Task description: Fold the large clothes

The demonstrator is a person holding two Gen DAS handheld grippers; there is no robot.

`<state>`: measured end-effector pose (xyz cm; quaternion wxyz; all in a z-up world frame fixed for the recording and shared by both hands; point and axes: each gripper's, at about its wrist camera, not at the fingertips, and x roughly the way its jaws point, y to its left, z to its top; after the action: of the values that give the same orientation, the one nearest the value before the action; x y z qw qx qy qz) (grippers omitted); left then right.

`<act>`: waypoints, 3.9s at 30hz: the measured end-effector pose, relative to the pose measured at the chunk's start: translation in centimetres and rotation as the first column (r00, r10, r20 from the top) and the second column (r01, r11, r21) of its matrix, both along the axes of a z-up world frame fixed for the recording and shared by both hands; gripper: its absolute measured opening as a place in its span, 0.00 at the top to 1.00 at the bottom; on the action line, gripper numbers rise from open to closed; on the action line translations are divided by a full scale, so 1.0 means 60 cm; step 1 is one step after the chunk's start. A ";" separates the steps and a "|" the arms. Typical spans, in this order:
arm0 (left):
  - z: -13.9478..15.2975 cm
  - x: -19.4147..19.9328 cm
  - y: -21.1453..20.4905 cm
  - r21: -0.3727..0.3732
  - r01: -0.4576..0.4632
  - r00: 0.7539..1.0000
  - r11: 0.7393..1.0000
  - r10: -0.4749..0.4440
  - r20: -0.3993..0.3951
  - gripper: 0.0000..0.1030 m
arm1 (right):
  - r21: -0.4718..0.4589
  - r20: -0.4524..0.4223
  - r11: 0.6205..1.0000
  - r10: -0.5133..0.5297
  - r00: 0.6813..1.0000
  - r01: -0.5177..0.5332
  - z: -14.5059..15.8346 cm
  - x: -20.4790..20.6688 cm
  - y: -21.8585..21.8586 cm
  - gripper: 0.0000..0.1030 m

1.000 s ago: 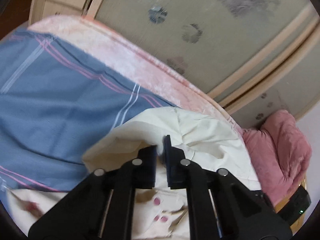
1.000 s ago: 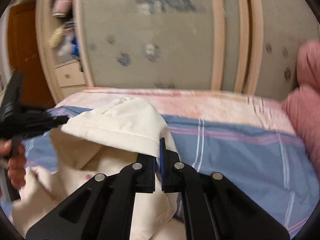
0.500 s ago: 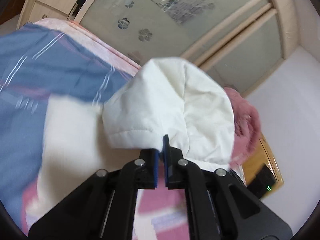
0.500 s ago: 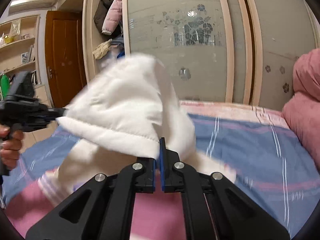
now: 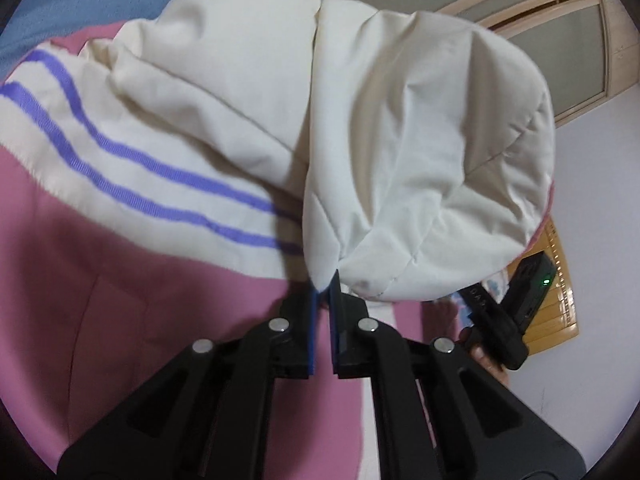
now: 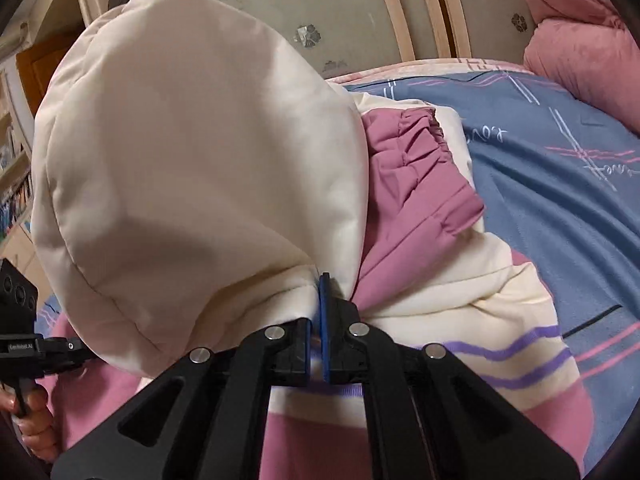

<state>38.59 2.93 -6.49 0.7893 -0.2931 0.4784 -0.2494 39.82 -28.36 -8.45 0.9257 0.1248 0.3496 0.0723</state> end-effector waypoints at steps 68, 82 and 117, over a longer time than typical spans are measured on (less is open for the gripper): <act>0.054 -0.250 -0.025 0.584 -0.289 0.822 0.759 -0.116 0.558 0.02 | 0.102 0.322 0.994 -0.067 0.944 0.036 0.066 -0.359 0.013 0.01; 0.026 -0.435 0.014 0.536 -0.286 0.816 0.794 -0.093 0.571 0.02 | -0.136 0.453 0.990 0.031 0.891 0.035 0.044 -0.582 0.128 0.01; 0.033 -0.505 0.024 0.532 -0.281 0.801 0.799 -0.111 0.588 0.02 | -0.131 0.512 0.977 -0.076 0.855 0.166 0.056 -0.648 0.096 0.01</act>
<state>8.31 4.39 -4.51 0.9599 0.0401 0.2466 -0.1272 0.91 -22.61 -5.12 0.9947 0.0436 0.0917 0.0137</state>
